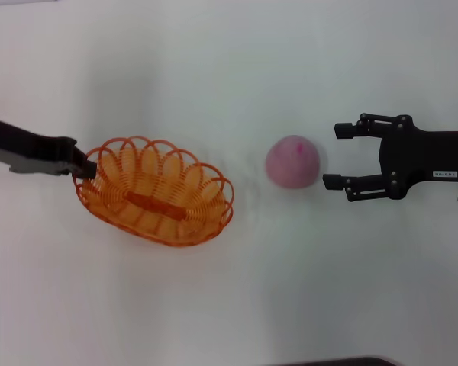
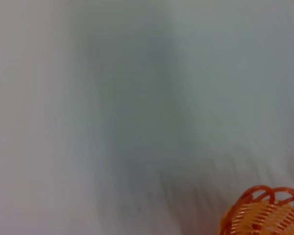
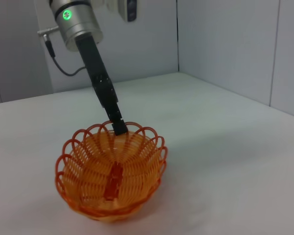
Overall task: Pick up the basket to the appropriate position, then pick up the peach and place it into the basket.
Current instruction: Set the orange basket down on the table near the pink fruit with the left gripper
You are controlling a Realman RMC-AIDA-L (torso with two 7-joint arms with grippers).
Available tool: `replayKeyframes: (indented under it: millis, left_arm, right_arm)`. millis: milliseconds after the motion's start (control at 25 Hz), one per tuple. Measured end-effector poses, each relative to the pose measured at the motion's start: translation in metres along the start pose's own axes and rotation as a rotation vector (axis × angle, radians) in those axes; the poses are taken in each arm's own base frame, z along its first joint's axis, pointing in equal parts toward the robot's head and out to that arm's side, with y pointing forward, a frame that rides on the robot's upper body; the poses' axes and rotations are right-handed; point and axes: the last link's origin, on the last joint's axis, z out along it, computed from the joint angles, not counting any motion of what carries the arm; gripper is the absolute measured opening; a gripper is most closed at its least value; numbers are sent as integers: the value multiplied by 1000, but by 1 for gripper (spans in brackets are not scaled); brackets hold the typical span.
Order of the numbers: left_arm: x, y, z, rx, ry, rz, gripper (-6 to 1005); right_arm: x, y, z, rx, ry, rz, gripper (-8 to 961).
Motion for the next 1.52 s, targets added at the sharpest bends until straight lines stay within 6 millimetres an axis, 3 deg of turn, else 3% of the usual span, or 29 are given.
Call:
replayKeyframes:
  millis: [520,920,1520]
  left_arm:
    - [-25,-8,1,-113,88,-98,48]
    - [-45,-25,-4,-152,217,-189,46]
    - [-53,-26,10,-137,270,-200,46]
  right_arm:
    - [0,0,0,-1,1,1,905]
    - [2,2,-1,4,-2,8,906]
    - [2,2,0,3,-5,8,906]
